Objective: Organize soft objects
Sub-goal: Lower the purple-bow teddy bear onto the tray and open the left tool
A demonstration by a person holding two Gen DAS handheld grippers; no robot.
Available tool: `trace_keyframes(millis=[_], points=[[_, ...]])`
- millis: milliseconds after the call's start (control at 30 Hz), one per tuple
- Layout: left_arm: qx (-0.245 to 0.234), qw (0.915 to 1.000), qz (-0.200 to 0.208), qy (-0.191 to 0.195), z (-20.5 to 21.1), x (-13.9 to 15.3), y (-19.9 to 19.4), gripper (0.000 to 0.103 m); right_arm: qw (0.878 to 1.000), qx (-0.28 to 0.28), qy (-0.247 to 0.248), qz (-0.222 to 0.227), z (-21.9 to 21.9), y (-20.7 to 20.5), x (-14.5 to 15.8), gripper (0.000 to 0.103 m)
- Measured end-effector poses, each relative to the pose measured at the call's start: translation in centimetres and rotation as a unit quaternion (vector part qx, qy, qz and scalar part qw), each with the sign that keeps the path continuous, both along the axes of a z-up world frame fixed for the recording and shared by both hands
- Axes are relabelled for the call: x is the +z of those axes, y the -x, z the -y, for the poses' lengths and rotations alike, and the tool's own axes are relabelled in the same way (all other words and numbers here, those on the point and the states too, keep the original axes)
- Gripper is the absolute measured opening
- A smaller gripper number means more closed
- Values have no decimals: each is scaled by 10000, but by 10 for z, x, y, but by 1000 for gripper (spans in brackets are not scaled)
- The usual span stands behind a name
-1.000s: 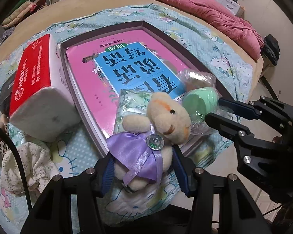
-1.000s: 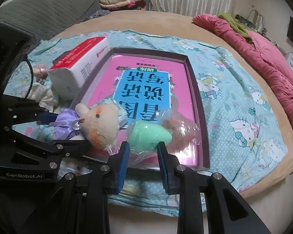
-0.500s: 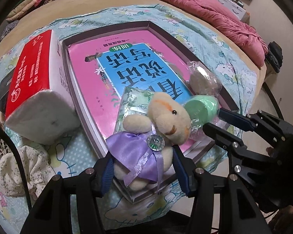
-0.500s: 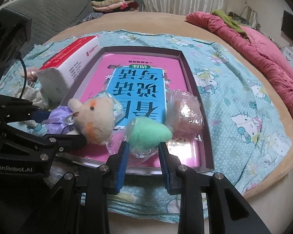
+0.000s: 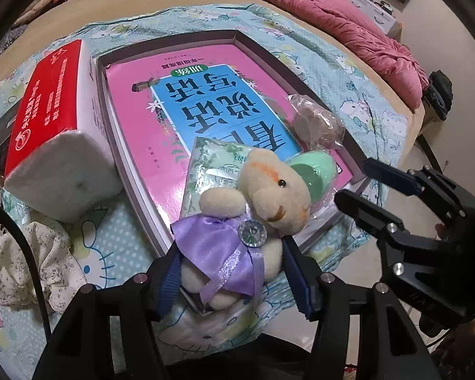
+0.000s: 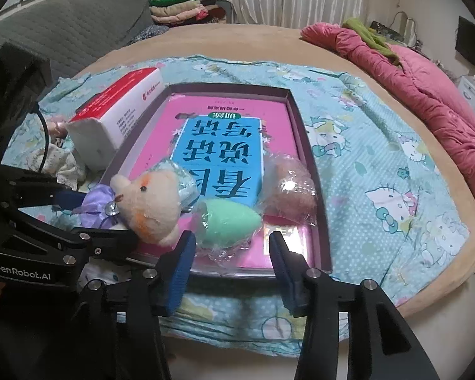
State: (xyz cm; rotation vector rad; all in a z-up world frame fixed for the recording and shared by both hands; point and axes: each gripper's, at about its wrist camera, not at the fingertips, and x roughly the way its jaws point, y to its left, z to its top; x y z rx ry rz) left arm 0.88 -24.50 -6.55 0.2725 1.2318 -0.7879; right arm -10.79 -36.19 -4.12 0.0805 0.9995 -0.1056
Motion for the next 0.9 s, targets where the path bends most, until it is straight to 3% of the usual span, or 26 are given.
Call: trace_keyframes(millis=[400, 600, 900], points=[[-76, 9997, 224, -80, 2, 6, 5, 72, 9992, -350, -105, 178, 14, 4, 16, 58], [-90, 9991, 411, -114, 1, 12, 8, 84, 9987, -431, -130, 230, 16, 5, 19, 63], [162, 9987, 484, 77, -16, 25, 4, 86, 9982, -544, -40, 233, 16, 4, 23, 73]])
